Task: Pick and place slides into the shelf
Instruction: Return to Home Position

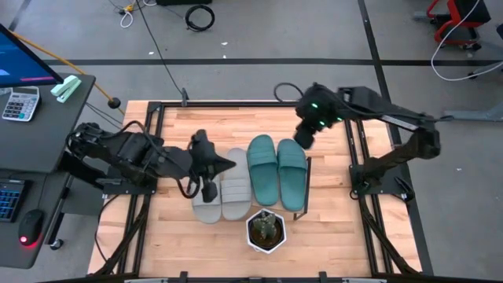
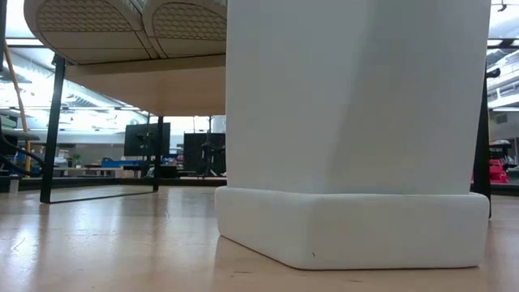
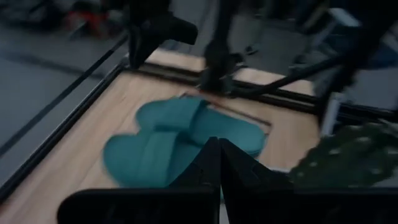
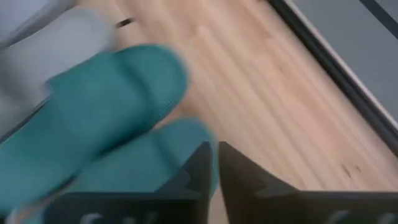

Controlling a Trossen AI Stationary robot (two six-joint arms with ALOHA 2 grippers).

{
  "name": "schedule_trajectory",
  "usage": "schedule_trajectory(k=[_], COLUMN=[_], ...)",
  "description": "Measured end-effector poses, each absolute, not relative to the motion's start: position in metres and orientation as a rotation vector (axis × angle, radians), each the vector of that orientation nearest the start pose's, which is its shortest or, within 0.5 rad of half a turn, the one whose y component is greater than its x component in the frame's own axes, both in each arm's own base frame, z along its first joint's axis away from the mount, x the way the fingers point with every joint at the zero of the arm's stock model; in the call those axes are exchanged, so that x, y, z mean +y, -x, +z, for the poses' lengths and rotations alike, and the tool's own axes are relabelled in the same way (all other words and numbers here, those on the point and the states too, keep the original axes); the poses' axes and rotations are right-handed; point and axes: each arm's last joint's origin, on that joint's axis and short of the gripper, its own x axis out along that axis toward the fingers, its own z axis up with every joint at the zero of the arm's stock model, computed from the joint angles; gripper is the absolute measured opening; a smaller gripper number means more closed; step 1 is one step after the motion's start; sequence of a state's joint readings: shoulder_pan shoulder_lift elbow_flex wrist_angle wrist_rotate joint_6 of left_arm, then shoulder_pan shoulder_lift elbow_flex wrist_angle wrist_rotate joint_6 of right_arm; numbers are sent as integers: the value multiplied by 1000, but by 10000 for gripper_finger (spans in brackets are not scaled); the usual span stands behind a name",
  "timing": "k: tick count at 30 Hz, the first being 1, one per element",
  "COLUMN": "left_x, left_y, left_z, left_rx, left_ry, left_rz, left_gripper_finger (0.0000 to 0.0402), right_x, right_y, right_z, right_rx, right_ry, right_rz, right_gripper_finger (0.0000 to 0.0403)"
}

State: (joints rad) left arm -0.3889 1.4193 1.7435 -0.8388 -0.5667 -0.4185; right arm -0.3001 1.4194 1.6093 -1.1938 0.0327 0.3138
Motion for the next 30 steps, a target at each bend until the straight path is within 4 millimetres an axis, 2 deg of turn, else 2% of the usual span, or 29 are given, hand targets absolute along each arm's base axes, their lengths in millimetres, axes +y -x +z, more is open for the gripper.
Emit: schedule_trajectory(k=[3, 6, 11, 16, 22, 26, 30], left_x=[-90, -87, -81, -64, -37, -29, -18], left_y=[-270, -284, -315, -333, -336, -335, -333], left_z=[456, 455, 445, 437, 431, 432, 409], left_rx=[385, 367, 346, 354, 409, 400, 386], left_ry=[117, 66, 19, 11, -13, -9, 24], left_rz=[168, 91, -47, -126, -87, -62, -30], left_gripper_finger=[5, 8, 5, 9, 4, 9, 7], right_x=[-53, -26, 6, 21, 32, 36, 36], right_y=[-233, -217, -192, -173, -166, -164, -154], right_z=[401, 410, 405, 386, 366, 360, 363], right_rx=[935, 920, 921, 924, 858, 857, 842], right_ry=[-369, -292, -274, -266, -301, -280, -266], right_rz=[-367, -211, -100, -121, -76, -65, -62], right_gripper_finger=[8, 13, 5, 4, 3, 2, 2])
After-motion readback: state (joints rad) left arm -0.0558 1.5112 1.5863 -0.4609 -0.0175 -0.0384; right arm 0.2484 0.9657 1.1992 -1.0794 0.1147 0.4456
